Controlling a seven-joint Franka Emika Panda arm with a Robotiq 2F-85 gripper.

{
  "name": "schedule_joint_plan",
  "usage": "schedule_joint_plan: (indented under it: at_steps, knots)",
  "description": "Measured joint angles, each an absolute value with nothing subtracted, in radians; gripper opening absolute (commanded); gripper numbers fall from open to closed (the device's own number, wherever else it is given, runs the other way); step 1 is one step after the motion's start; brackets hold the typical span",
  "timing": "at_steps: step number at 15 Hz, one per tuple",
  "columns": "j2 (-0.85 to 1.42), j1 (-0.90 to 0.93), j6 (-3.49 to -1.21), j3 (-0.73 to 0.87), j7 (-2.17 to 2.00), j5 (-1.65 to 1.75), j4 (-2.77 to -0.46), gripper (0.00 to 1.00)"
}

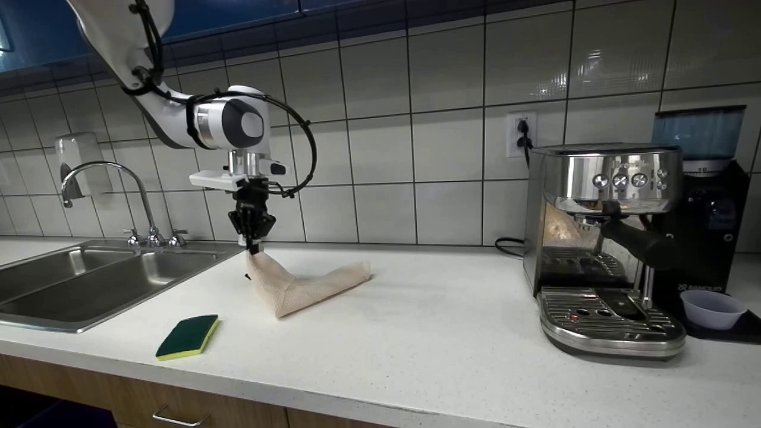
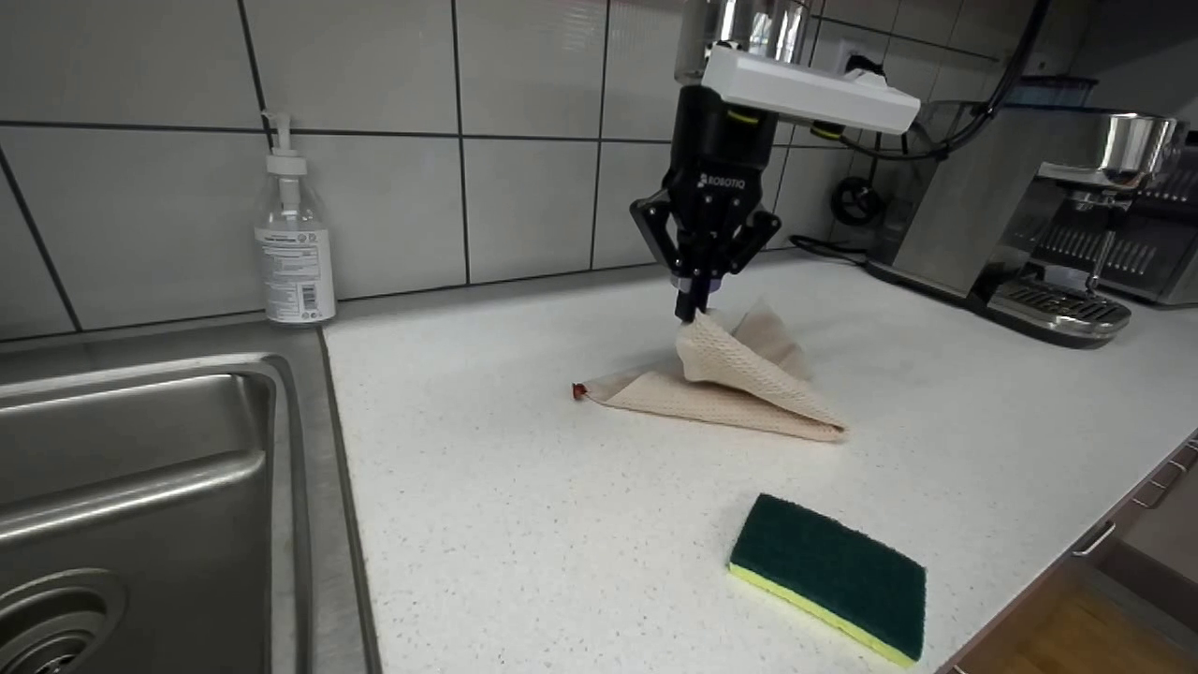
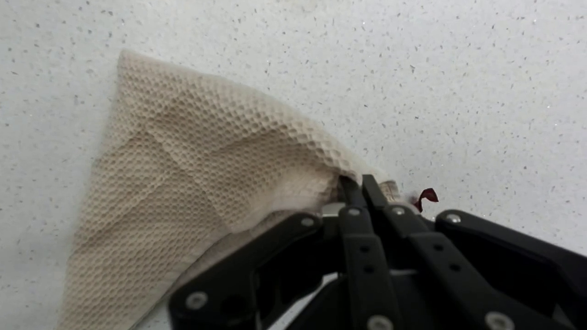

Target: Fold the towel twice

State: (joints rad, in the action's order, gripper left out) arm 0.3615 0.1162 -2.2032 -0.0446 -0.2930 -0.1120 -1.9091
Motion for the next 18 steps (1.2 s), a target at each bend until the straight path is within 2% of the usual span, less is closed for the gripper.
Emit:
schedule_joint_plan:
  at_steps: [8, 9, 11, 18]
  knots:
    - [0.428, 0.116, -2.202, -0.044, -0.293, -0.112, -1.85, 0.01]
    - [0.437, 0.116, -2.202, -0.044, -0.293, -0.112, -1.843, 0.29]
    - [0.452, 0.117, -2.201, -0.044, -0.293, -0.112, -1.828, 0.37]
    - [0.475, 0.12, -2.2, -0.044, -0.293, -0.112, -1.805, 0.9]
